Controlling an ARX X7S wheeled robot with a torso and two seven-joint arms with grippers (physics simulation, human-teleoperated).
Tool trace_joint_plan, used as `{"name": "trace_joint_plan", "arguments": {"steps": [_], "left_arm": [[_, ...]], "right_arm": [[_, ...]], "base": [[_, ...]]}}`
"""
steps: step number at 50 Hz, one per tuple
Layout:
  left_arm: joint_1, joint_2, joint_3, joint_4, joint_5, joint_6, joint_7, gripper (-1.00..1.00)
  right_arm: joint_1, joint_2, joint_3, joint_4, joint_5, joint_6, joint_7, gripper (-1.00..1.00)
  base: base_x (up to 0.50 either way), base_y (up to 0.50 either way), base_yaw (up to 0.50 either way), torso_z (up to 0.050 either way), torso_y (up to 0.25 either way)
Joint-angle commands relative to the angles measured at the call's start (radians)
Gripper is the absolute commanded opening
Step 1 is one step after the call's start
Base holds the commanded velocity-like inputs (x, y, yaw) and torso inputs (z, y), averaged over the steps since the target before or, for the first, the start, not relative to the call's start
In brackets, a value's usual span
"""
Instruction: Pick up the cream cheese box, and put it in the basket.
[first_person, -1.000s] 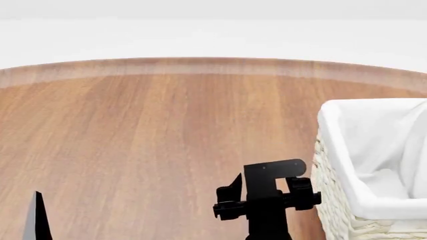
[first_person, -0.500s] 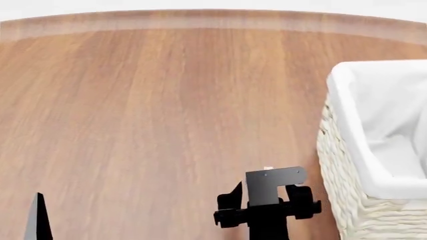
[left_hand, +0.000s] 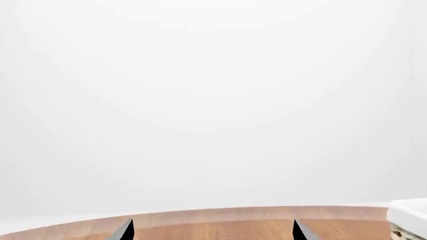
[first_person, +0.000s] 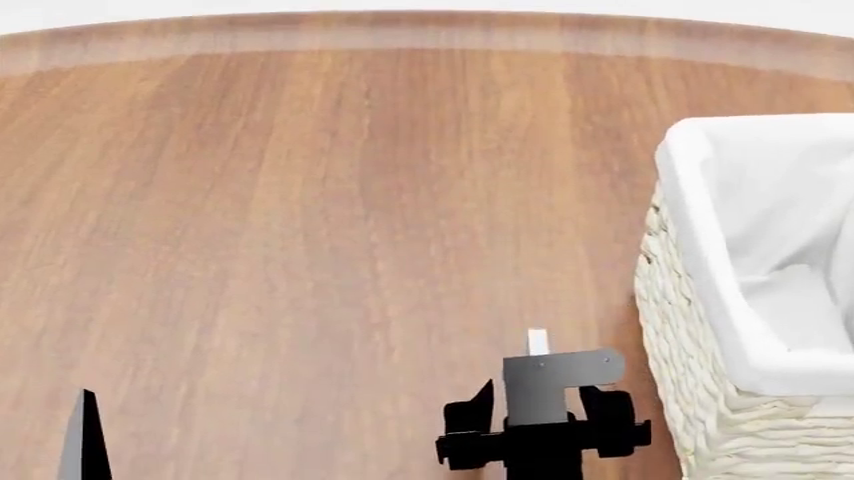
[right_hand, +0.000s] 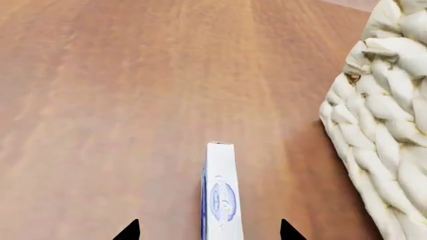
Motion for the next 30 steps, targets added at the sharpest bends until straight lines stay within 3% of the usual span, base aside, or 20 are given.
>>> {"name": "trace_joint_plan", "arguments": {"steps": [1,3,4,18,30], "left_arm": [[-0.002,-0.003,0.005,-0.013,0.000,0.011,-0.003,1.00],[-0.002,-0.004,0.006,-0.014,0.000,0.013,-0.004,1.00],[-0.002,-0.004,0.006,-0.015,-0.001,0.014,-0.004,1.00],[-0.001,-0.010,0.007,-0.009,-0.010,0.018,-0.010,1.00],[0.001,-0.015,0.012,-0.010,-0.010,0.021,-0.013,1.00]], "right_arm": [[-0.010,0.000,0.023,0.000,-0.020,0.005,-0.003,1.00],[-0.010,0.000,0.024,0.000,-0.018,0.004,-0.003,1.00],[-0.010,0.000,0.025,0.000,-0.019,0.001,-0.004,-1.00],[0.022,-0.001,-0.030,0.000,0.034,-0.026,0.004,-1.00],[0.124,0.006,-0.351,-0.068,0.310,-0.071,0.059,-1.00]], "base": [[0.00,0.00,0.00,0.000,0.000],[0.00,0.00,0.00,0.000,0.000],[0.00,0.00,0.00,0.000,0.000],[0.00,0.00,0.00,0.000,0.000],[0.00,0.00,0.00,0.000,0.000]]}}
